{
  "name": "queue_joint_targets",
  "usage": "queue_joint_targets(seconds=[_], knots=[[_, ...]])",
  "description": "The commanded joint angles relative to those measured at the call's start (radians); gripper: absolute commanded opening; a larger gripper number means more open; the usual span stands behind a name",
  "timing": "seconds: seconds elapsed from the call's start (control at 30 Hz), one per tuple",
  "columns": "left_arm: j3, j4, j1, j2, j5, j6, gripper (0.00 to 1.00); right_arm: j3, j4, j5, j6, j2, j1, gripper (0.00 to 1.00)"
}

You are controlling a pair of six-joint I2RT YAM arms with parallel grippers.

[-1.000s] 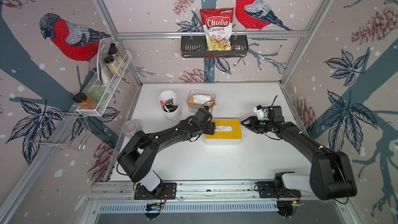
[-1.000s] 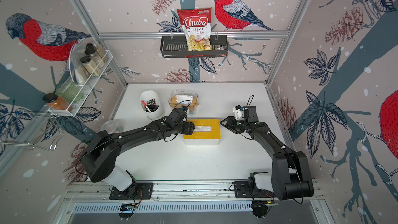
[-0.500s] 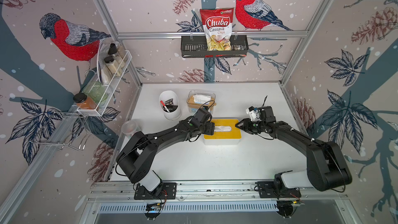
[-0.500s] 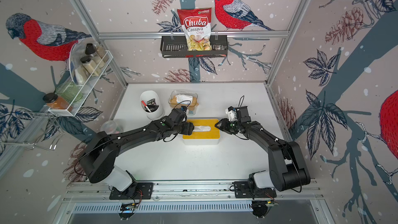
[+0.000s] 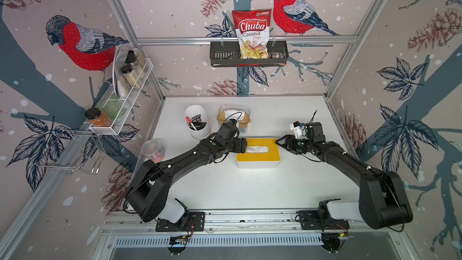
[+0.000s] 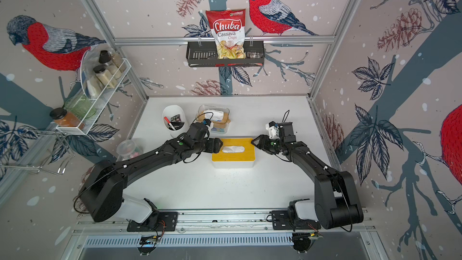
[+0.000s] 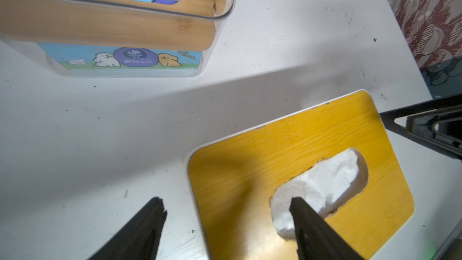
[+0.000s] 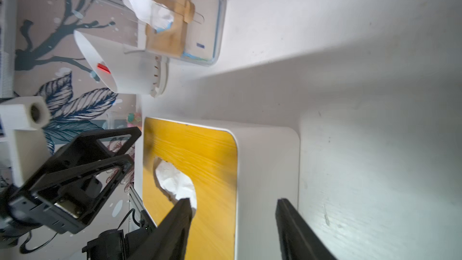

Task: Put the tissue paper into the tissue box
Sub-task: Close the box lid on the tissue box.

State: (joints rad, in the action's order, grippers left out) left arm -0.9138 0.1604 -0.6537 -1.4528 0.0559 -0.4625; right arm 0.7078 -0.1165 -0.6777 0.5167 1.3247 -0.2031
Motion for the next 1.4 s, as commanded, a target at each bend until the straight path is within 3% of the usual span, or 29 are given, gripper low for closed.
queue_joint_targets(seconds=[0.0,0.17,0.33,0.47,0.63,0.9,1.1,1.37], knots=[[0.047,-0.08,0.047,0.047,0.114,-0.029,0.83,0.044,0.01,0.05,-0.002,-0.045,-0.018,0.64],[0.112,-0.16,0.097,0.099,0.182,-0.051,0.85,0.151,-0.153,0.432,-0.148,-0.056,-0.214,0.65],[0.12,-0.18,0.103,0.079,0.219,-0.056,0.85,0.194,-0.151,0.521,-0.167,0.018,-0.248,0.72],[0.121,-0.184,0.104,0.068,0.227,-0.051,0.85,0.221,-0.088,0.507,-0.196,0.084,-0.249,0.77],[0.13,-0.18,0.104,0.059,0.209,-0.036,0.85,0.24,-0.062,0.344,-0.207,0.161,-0.249,0.78],[0.133,-0.159,0.122,0.078,0.176,-0.021,0.85,0.17,-0.104,0.24,-0.181,0.115,-0.287,0.71],[0.125,-0.142,0.138,0.102,0.17,-0.014,0.85,0.154,-0.14,0.288,-0.199,0.049,-0.288,0.7],[0.119,-0.139,0.14,0.131,0.169,-0.016,0.85,0.123,-0.204,0.345,-0.235,0.065,-0.249,0.5]])
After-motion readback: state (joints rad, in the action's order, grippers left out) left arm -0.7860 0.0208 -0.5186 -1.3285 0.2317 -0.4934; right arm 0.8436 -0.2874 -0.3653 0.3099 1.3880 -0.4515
